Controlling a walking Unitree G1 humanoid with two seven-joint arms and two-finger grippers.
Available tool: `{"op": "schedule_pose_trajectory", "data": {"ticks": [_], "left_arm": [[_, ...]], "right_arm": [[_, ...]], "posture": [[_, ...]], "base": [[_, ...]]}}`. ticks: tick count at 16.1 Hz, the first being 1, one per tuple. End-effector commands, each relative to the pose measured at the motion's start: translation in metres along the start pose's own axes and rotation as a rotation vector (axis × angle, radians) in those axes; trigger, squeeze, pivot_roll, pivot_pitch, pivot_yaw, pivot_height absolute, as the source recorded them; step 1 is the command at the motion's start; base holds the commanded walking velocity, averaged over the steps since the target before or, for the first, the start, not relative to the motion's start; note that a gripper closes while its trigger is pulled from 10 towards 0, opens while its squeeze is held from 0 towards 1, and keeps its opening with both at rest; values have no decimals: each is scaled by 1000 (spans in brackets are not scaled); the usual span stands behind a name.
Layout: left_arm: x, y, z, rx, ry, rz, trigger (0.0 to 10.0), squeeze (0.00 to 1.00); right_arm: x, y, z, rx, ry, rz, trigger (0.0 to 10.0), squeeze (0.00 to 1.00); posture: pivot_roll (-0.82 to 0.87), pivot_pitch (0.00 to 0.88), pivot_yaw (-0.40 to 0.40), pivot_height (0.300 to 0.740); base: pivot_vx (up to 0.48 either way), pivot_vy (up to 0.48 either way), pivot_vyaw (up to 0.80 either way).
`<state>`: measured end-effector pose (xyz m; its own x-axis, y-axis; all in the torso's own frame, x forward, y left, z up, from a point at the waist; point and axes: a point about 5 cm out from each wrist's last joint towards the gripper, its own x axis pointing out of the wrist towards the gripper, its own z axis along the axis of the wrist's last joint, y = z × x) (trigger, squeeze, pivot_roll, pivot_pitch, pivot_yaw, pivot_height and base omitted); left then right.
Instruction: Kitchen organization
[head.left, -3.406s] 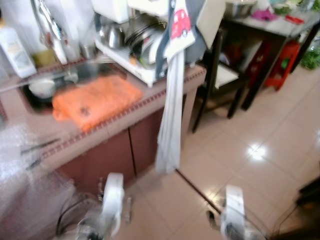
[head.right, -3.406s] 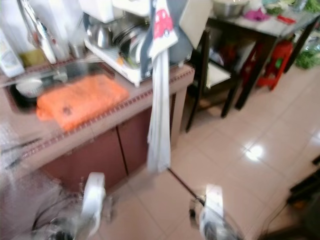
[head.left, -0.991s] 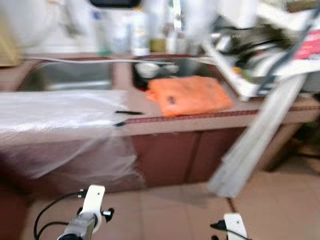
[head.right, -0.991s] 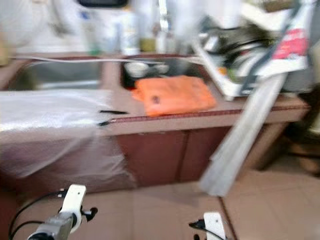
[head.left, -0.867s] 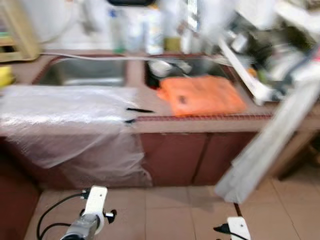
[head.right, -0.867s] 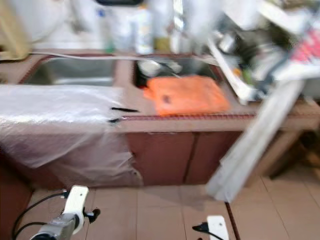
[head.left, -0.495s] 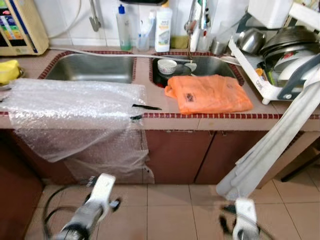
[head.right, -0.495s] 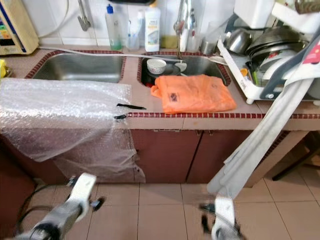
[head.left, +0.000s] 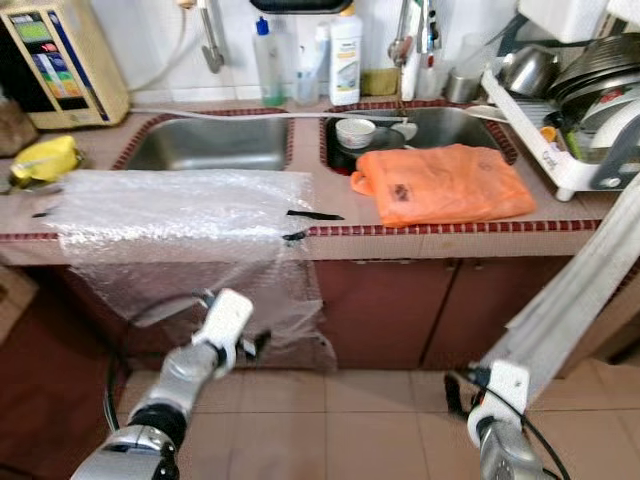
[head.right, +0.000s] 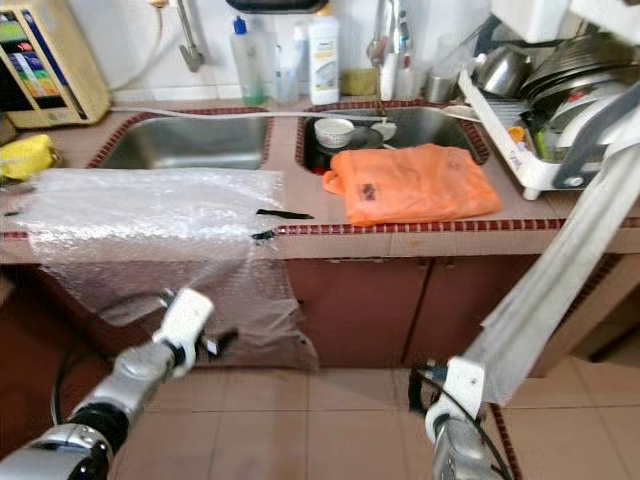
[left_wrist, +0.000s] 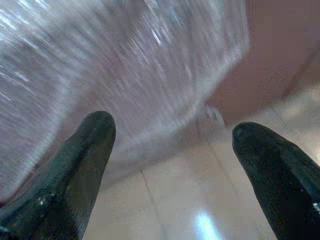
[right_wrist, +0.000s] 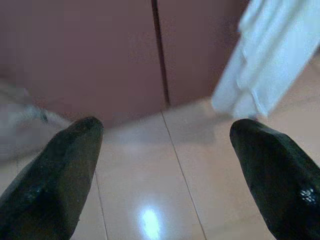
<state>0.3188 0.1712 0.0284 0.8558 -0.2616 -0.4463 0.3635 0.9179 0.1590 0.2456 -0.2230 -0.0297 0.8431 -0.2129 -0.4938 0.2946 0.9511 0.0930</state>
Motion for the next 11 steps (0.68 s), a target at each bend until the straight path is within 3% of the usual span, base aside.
{"op": "schedule_pose_trajectory", "data": {"ticks": [1, 3, 5, 7, 8, 10, 11], "left_arm": [[-3, 8, 5, -62, -54, 24, 10000, 0], [-13, 7, 8, -156, -129, -11, 10000, 0], [-26, 8, 15, -153, -206, 10, 10000, 0], [-57, 11, 32, -117, -356, 51, 10000, 0], [-65, 13, 32, -126, -364, 68, 10000, 0], [-87, 8, 24, -111, -335, 42, 10000, 0], [-100, 3, 15, -107, -307, 31, 10000, 0]], "right_arm": [[0, 2, 8, 2, -60, 16, 10000, 0], [-6, 5, 22, -16, -157, 68, 10000, 0], [-18, 12, 40, -49, -248, 123, 10000, 0], [-51, 17, 78, -56, -392, 199, 10000, 0], [-59, 16, 83, -35, -406, 223, 10000, 0], [-81, 9, 93, -102, -439, 216, 10000, 0], [-94, 6, 96, -244, -466, 199, 10000, 0]], "posture": [[-32, 0, 93, 740], [-9, 0, 45, 740], [-6, 0, 29, 740], [8, 2, 19, 740], [-5, 11, 20, 740], [-9, 19, 24, 740], [-13, 23, 23, 740]], "base": [[0, 0, 0], [0, 0, 0], [0, 0, 0], [0, 0, 0], [0, 0, 0], [0, 0, 0], [0, 0, 0]]}}
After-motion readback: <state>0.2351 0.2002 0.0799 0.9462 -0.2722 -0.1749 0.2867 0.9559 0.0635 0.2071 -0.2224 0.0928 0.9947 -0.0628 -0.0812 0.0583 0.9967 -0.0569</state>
